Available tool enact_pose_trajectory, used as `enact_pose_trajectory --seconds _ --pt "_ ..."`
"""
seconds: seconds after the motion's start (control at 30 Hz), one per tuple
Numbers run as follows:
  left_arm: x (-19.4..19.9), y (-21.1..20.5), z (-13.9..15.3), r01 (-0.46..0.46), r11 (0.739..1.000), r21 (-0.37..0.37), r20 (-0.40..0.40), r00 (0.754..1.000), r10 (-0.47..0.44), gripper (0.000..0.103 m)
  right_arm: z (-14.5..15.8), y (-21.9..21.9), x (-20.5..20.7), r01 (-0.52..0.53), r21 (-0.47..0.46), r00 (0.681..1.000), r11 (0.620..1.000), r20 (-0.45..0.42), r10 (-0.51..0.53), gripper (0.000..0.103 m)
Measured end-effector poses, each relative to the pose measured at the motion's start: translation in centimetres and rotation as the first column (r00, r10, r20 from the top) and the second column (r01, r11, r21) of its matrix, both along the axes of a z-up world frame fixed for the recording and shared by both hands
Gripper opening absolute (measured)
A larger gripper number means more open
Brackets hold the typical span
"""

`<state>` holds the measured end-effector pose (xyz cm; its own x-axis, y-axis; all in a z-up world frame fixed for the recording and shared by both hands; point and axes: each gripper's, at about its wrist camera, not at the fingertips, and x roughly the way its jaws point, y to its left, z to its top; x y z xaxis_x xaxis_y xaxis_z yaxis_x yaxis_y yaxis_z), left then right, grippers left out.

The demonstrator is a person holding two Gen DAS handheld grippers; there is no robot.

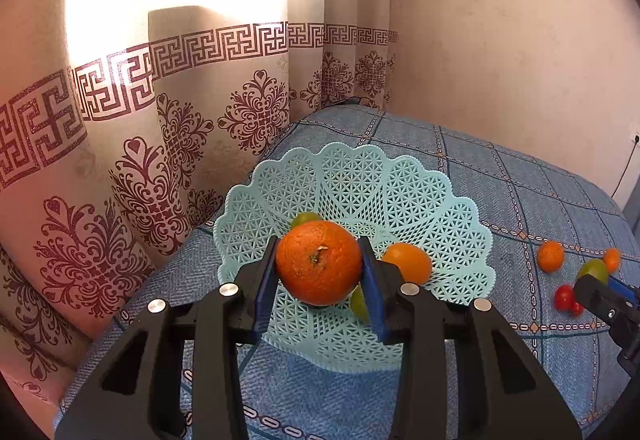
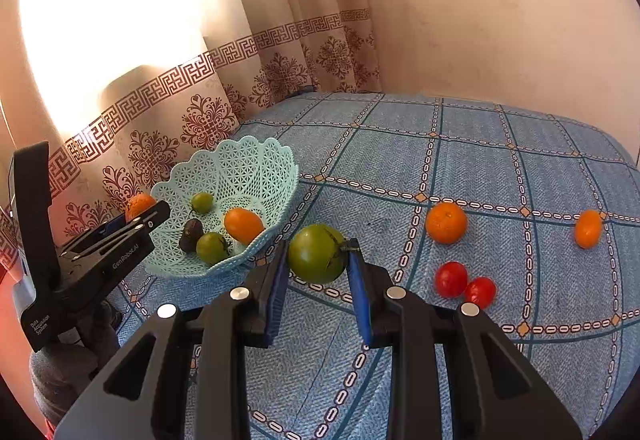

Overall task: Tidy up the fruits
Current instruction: 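Drop mandarin in basket with left gripper while right carries green tomato over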

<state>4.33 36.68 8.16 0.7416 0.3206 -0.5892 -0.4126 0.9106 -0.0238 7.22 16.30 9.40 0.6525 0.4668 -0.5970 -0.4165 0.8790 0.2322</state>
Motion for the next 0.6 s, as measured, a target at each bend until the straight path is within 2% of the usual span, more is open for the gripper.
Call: enact_pose_trajectory --seconds 0.3,0.37,0.6 --pt "0.6 1.3 -0.9 -0.01 0.999 -0.041 -0.011 1.0 0.01 0.042 0.5 2.8 1.3 -0.034 0.019 0.999 0.999 0.01 0.033 0.029" --pt "0.4 1.5 -1.1 -0.025 0.999 -0.041 -0.001 1.0 0.025 0.077 0.6 3.3 1.6 -0.039 0.027 0.999 0.999 0.011 0.039 0.029" --pt "-0.2 0.9 -0.8 -0.073 0.995 0.061 0.051 0.996 0.07 0.079 0.4 4.8 2.5 -0.052 0.03 0.999 0.998 0.007 0.052 0.029"
